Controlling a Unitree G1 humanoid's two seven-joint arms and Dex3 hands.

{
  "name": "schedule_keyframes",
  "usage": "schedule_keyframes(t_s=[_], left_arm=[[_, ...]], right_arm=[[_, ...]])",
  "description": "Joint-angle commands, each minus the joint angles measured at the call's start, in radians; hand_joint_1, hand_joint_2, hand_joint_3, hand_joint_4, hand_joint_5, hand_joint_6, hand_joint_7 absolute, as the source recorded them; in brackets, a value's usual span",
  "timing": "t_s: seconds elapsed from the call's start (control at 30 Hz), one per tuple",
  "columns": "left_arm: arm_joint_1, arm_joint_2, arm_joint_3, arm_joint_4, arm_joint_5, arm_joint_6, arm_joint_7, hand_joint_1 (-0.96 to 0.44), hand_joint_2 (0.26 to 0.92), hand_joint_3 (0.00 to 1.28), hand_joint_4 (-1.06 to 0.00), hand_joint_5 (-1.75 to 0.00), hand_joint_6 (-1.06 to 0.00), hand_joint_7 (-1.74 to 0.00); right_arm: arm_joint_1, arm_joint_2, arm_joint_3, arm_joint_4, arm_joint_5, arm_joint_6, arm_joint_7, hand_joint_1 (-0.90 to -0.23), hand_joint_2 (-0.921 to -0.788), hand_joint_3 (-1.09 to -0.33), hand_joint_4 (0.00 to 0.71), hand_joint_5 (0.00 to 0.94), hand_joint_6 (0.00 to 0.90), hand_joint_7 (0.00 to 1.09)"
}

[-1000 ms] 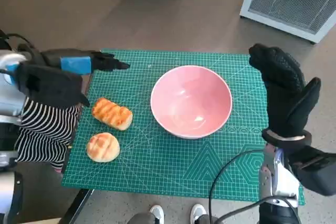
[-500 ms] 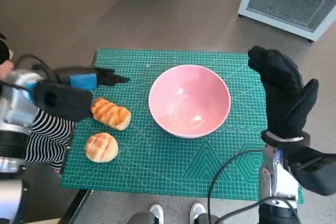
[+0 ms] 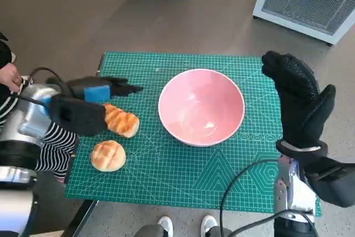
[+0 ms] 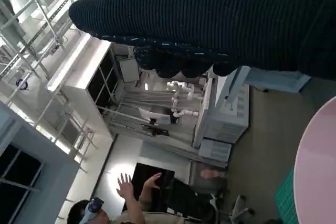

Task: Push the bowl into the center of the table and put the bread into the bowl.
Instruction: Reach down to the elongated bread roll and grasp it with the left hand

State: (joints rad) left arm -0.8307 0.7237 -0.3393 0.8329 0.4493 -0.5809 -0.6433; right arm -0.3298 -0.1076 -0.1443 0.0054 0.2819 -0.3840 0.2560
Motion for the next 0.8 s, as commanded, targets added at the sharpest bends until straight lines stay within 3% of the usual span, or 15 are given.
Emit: schedule_keyframes(t_s=[0.03,0.8], left_arm=[[0.008,-0.014,-0.025,0.046,0.039,-0.022,0.039,-0.18,0.669,0.01,-0.15,0.00,-0.26,-0.01],[-0.037,-0.097,-0.157,0.292,0.214,0.002,0.255,-0.18,0.725,0.02,-0.22,-0.01,-0.32,-0.02]], right_arm=[[0.031,-0.001,0.000,-0.006,0.012,0.024,0.006,-0.688,-0.921,-0.645,0.159,0.001,0.086,0.46],[0.042,-0.002,0.000,-0.011,0.015,0.030,0.010,-0.683,-0.921,-0.647,0.159,0.001,0.083,0.47]])
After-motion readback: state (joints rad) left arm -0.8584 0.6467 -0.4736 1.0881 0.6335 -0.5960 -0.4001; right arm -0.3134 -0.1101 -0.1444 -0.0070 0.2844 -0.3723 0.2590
